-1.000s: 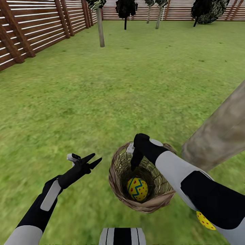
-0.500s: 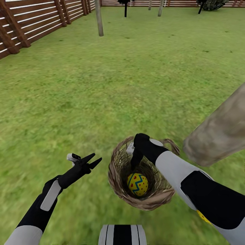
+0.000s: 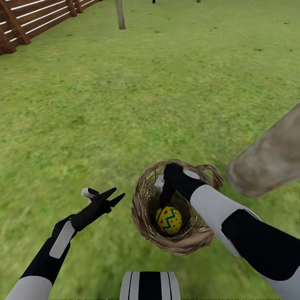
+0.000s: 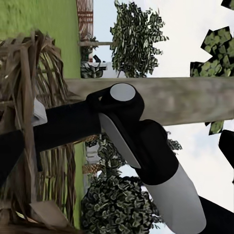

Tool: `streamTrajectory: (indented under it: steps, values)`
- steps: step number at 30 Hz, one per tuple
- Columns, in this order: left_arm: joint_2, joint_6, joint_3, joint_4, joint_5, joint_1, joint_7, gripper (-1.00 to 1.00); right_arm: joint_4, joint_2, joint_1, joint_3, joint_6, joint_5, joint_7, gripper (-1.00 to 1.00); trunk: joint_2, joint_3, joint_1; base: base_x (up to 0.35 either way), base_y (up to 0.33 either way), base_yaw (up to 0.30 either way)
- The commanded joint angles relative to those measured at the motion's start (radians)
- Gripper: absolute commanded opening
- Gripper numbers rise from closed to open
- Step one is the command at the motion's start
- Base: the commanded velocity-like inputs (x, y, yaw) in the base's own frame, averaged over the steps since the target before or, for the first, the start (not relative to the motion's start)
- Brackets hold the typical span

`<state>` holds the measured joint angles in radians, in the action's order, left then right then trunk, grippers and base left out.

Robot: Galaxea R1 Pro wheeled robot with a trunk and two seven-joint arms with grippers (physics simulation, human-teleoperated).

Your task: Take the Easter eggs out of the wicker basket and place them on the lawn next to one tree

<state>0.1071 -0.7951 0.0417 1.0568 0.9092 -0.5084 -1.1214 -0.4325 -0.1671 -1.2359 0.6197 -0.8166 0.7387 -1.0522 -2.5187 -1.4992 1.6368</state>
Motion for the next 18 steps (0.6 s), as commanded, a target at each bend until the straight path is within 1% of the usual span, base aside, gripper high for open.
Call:
streamTrajectory:
  steps: [1,13,18]
  values:
    - [0.0,-0.007,0.0,0.0,0.005,0.0,0.0,1.0,-0.002,0.0,0.0,0.002,-0.002,0.01,-0.009,1.0,-0.001,-0.005,0.0,0.0,0.0,0.0]
    - [0.0,-0.007,0.0,-0.001,0.005,-0.001,0.0,1.0,-0.002,0.0,0.0,0.002,-0.007,0.013,-0.005,1.0,-0.003,-0.051,0.006,0.0,0.0,0.0]
    - [0.0,-0.007,0.0,-0.001,0.005,-0.001,0.0,1.0,-0.001,0.001,0.0,0.002,-0.01,0.016,0.033,1.0,-0.004,-0.07,0.008,0.0,0.0,0.0]
